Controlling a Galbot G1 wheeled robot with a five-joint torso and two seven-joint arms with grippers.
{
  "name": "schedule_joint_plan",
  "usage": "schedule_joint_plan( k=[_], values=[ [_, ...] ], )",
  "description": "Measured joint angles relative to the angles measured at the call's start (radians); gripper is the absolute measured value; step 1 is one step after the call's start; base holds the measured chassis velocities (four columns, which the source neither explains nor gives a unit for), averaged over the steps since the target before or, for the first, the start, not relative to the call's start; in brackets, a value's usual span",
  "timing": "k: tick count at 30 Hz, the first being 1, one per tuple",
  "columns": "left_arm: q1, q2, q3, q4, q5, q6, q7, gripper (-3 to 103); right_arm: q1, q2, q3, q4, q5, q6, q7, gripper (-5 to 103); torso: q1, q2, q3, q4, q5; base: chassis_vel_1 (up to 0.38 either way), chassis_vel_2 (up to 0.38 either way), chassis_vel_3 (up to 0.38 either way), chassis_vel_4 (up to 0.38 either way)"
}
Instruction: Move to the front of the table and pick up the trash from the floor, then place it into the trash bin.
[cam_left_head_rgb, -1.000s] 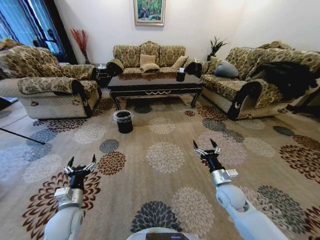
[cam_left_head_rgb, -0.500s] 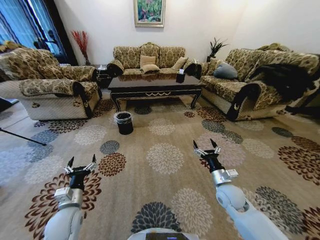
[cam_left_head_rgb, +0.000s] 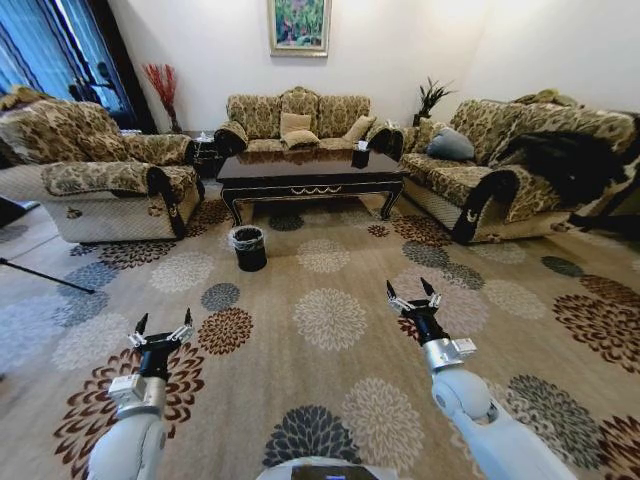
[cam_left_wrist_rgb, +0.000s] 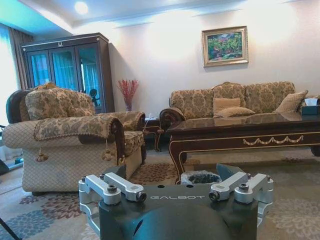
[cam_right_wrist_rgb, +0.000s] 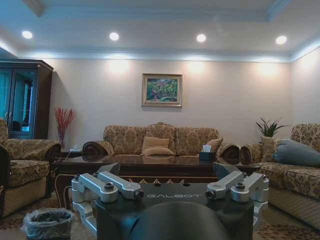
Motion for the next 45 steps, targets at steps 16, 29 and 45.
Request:
schedule_joint_plan(
  k=[16,29,45],
  values=[
    [0.000,0.000,0.000,0.000,0.000,0.000,0.000,100,0.000,0.000,0.000,0.000,0.000,0.000,0.000,100,0.026,0.065,0.039,0.0000,0.0000,0.000,0.000,0.000,0.000],
    [0.000,0.000,0.000,0.000,0.000,0.000,0.000,100,0.000,0.000,0.000,0.000,0.000,0.000,0.000,100,0.046,0.117,0.071,0.0000,0.0000,0.000,0.000,0.000,0.000],
    [0.000,0.000,0.000,0.000,0.000,0.000,0.000,100,0.000,0.000,0.000,0.000,0.000,0.000,0.000,100,0.076,0.189,0.113,0.0000,0.0000,0.000,0.000,0.000,0.000]
  ],
)
